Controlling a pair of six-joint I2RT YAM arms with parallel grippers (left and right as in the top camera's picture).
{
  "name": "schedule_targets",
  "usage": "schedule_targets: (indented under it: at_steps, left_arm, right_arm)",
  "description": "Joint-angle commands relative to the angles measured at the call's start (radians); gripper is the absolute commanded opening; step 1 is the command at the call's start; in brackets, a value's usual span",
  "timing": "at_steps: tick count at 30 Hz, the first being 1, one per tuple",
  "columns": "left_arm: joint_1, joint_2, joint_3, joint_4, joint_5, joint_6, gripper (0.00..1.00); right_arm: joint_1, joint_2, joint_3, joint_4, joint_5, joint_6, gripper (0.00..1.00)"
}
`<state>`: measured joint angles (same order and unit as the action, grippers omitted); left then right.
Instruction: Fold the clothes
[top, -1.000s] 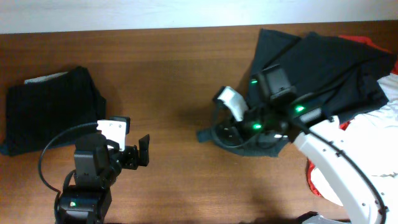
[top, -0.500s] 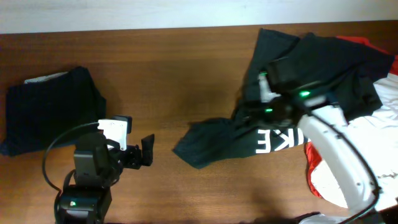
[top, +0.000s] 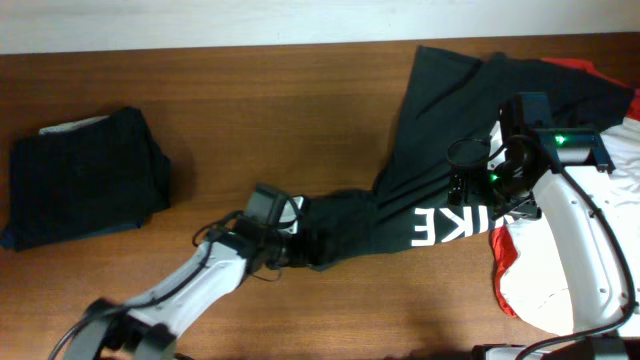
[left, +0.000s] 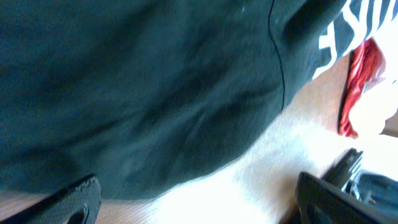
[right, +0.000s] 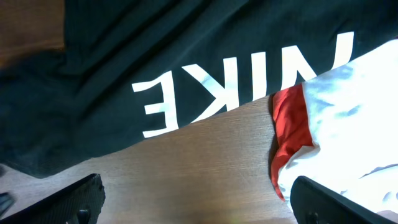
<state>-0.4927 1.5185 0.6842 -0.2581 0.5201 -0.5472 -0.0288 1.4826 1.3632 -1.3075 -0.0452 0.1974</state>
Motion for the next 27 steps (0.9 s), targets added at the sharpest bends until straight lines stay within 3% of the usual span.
schedule_targets:
  at_steps: [1, 3, 4, 5, 6, 7, 9, 12, 15, 17, 21, 23, 25, 27]
  left_arm:
    - [-0.083, 0.147, 0.011, 0.175, 0.014, -0.149, 0.99]
    - [-0.111, 0.213, 0.011, 0.322, -0.020, -0.149, 0.93]
    - [-0.121, 0.236, 0.011, 0.375, -0.054, -0.148, 0.69]
    - [-0.123, 0.249, 0.011, 0.399, -0.083, -0.149, 0.32]
    - [-0.124, 0.251, 0.011, 0.407, -0.097, -0.148, 0.11]
    - [-0.123, 0.250, 0.012, 0.410, -0.114, -0.148, 0.01]
    - [-0.104, 0.246, 0.015, 0.425, -0.122, -0.138, 0.01]
    - [-0.008, 0.163, 0.068, 0.397, -0.023, -0.021, 0.01]
    - [0.170, -0.050, 0.253, 0.142, -0.016, 0.147, 0.01]
    - [0.238, -0.152, 0.319, -0.035, -0.130, 0.161, 0.00]
    - [0.262, -0.233, 0.319, -0.278, -0.133, 0.170, 0.00]
    - [0.264, -0.266, 0.320, -0.430, -0.215, 0.210, 0.01]
    - [0.307, -0.311, 0.341, -0.507, -0.443, 0.252, 0.00]
    - [0.419, -0.345, 0.387, -0.443, -0.576, 0.254, 0.01]
  right_arm:
    - [-0.006, -0.017, 0.016, -0.010, 0.005, -0.010, 0.99]
    - [-0.006, -0.017, 0.016, -0.011, 0.005, -0.010, 0.99]
    - [-0.006, -0.017, 0.016, -0.011, 0.006, -0.010, 0.99]
    - [-0.006, -0.017, 0.016, -0.013, 0.006, -0.010, 0.99]
    - [-0.006, -0.017, 0.016, -0.014, 0.010, -0.010, 0.99]
    - [-0.006, -0.017, 0.016, -0.015, 0.026, -0.010, 0.99]
    - [-0.006, -0.017, 0.016, -0.017, 0.051, -0.010, 0.99]
    - [-0.006, -0.017, 0.016, -0.015, 0.066, -0.010, 0.99]
    - [-0.006, -0.017, 0.016, -0.014, 0.092, -0.009, 0.99]
    - [-0.006, -0.017, 0.016, -0.013, 0.092, -0.009, 0.99]
    - [-0.006, -0.017, 0.016, -0.008, 0.095, -0.009, 0.99]
    - [-0.006, -0.017, 0.016, -0.010, 0.110, -0.009, 0.99]
    - [-0.006, -0.017, 0.016, -0.009, 0.110, -0.009, 0.99]
    - [-0.006, -0.017, 0.016, -0.002, 0.110, -0.009, 0.99]
